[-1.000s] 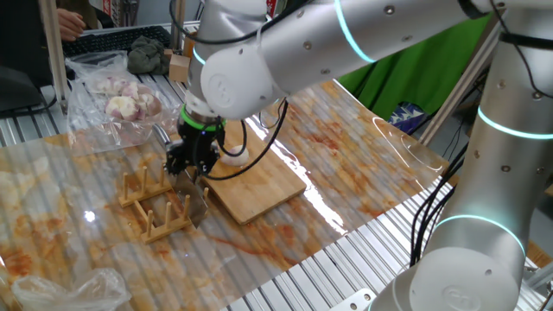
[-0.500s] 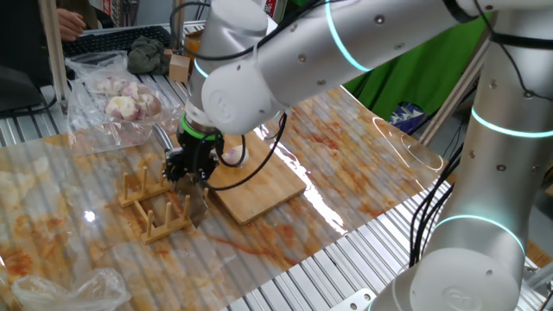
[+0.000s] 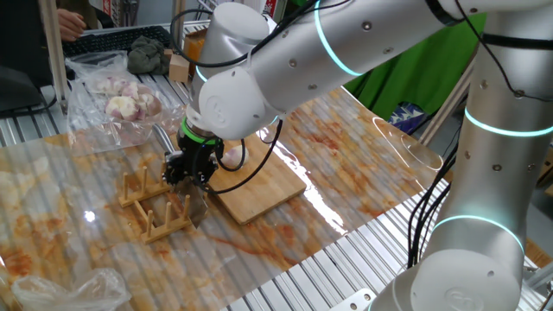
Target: Chop the onions
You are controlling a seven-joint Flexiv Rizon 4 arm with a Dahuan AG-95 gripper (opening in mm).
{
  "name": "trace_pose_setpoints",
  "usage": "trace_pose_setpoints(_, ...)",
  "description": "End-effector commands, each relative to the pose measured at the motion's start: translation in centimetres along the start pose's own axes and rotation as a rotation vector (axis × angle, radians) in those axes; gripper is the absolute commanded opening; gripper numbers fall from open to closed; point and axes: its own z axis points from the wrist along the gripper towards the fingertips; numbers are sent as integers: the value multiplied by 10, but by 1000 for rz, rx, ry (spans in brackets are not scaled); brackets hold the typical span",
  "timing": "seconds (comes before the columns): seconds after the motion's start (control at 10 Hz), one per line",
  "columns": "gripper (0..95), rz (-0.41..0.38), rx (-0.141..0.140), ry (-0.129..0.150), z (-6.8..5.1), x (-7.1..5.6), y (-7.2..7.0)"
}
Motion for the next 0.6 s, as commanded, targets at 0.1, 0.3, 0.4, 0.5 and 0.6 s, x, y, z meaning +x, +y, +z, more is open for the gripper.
trace_pose_setpoints(0.1, 380, -4, -1, 0, 1, 0, 0)
trace_pose_setpoints(0.3, 380, -5, -3, -2, 5, 0, 0)
trace_pose_setpoints(0.4, 380, -5, -5, -4, 6, 0, 0)
trace_pose_setpoints(0.5, 380, -6, -8, -5, 7, 0, 0)
trace_pose_setpoints(0.6, 380, -8, -10, -4, 6, -1, 0)
